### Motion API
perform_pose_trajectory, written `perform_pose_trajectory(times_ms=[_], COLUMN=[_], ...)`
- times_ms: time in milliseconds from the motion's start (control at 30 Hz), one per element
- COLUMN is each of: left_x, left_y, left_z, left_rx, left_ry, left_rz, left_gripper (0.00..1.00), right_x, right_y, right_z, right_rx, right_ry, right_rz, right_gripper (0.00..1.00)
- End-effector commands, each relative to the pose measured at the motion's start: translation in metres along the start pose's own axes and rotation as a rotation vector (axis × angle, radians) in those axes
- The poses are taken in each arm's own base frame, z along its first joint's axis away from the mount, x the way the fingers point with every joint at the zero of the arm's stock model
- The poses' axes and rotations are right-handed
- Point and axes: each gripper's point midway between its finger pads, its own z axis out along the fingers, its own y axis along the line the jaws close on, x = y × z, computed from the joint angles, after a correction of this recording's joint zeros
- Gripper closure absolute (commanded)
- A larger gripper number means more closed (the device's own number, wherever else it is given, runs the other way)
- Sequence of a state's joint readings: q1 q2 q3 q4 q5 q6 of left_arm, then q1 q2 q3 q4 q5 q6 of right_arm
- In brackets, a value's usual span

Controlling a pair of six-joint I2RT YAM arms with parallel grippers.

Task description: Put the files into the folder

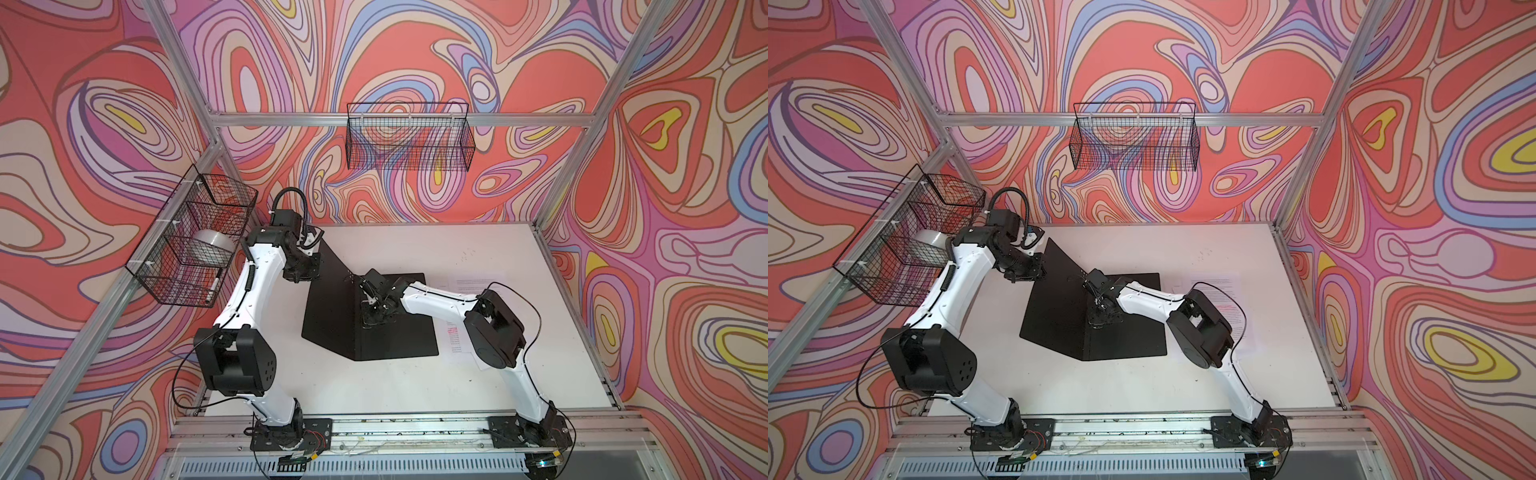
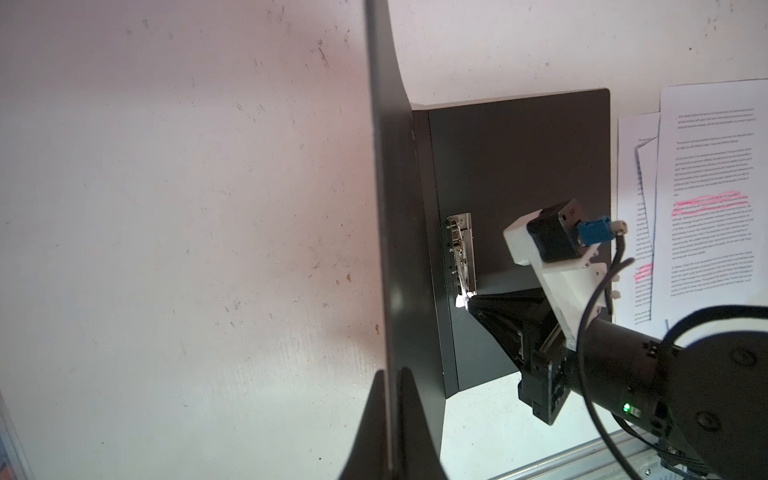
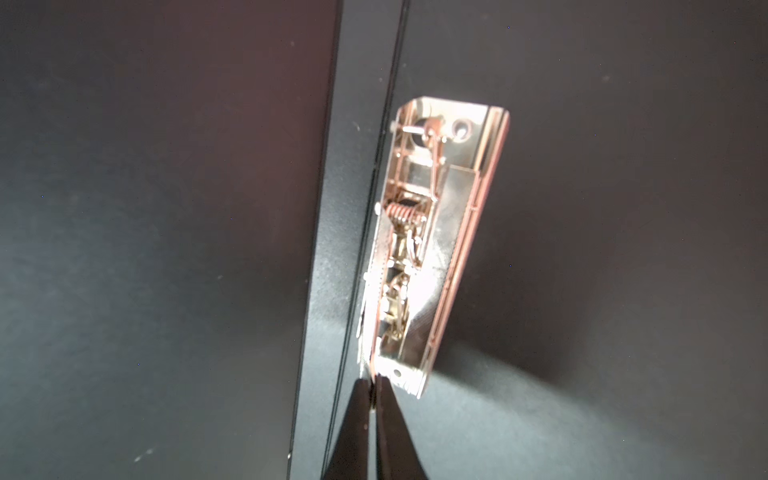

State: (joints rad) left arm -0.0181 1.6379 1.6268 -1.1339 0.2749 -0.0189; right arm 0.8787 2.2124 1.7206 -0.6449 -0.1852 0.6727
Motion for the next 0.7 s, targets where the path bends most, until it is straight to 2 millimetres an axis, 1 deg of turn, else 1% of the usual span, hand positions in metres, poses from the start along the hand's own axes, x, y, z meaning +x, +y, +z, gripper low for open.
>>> perform_pose_trajectory(times_ms=[0,133,333,433,500,667], left_x=[0.006,0.006,0.006,0.006,0.005,0.004], left_y=[0.010,0.010,0.009,0.010,0.009,0.013], left_z=[0.000,0.001,0.004,0.005,0.005,0.011], left_rx=[-0.032,-0.028,-0.021,-0.020,-0.019,-0.030], left_ry=[0.023,0.024,0.030,0.032,0.029,0.030], left_rz=[0.011,0.009,-0.002,-0.003,-0.003,-0.007], left_gripper=[1.00,1.00,1.00,1.00,1.00,1.00], right_x=[0.000,-0.010,-0.029,-0.037,-0.042,-0.061], right_y=[-0.018,-0.002,0.028,0.037,0.042,0.052], right_z=[-0.013,-0.023,-0.042,-0.047,-0.052,-0.070], right_rx=[0.092,0.038,-0.061,-0.084,-0.095,-0.105], right_ry=[-0.005,-0.035,-0.095,-0.115,-0.134,-0.215], right_rz=[-0.022,-0.038,-0.067,-0.080,-0.087,-0.107], right_gripper=[1.00,1.00,1.00,0.97,0.93,0.89])
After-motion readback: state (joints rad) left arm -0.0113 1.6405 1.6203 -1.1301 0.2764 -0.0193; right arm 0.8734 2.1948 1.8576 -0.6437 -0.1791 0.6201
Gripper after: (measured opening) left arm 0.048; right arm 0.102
